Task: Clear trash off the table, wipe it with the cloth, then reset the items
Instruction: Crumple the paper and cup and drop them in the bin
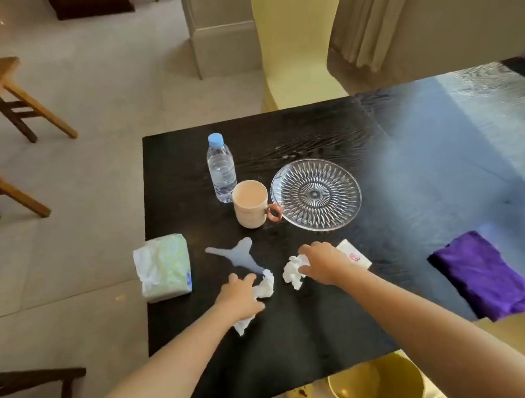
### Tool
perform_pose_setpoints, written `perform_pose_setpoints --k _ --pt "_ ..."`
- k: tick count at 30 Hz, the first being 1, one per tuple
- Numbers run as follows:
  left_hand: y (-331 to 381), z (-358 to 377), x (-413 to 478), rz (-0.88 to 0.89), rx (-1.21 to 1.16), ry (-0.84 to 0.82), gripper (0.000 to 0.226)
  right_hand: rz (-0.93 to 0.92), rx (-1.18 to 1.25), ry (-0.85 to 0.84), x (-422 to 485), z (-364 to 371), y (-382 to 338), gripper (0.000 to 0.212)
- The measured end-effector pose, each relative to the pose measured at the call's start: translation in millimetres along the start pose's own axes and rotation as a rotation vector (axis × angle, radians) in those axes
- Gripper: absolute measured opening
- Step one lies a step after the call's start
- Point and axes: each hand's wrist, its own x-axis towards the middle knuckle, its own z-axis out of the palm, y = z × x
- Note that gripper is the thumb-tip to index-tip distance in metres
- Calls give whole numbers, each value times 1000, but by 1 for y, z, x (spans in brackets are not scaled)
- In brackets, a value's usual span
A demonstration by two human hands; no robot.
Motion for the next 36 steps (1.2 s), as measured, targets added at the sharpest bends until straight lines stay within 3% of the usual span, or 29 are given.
perform_pose_setpoints --k 10,16,25,29,33,36 --pt "10 38 12 -108 -191 227 37 45 -124 36 31 49 -1 53" --pt "7 45 18 -97 -217 303 28 -17 -156 81 33 62 4 40" --pt "-6 37 24 -126 -379 323 17 -93 274 96 32 52 -6 28" --pt "-2 18 22 -90 -525 344 14 -179 334 131 34 36 -21 30" --pt "12 -15 15 -89 -743 316 22 -225 472 150 31 20 -30 35" --pt "22 -35 15 -202 -853 241 34 -240 720 62 21 11 -38 34"
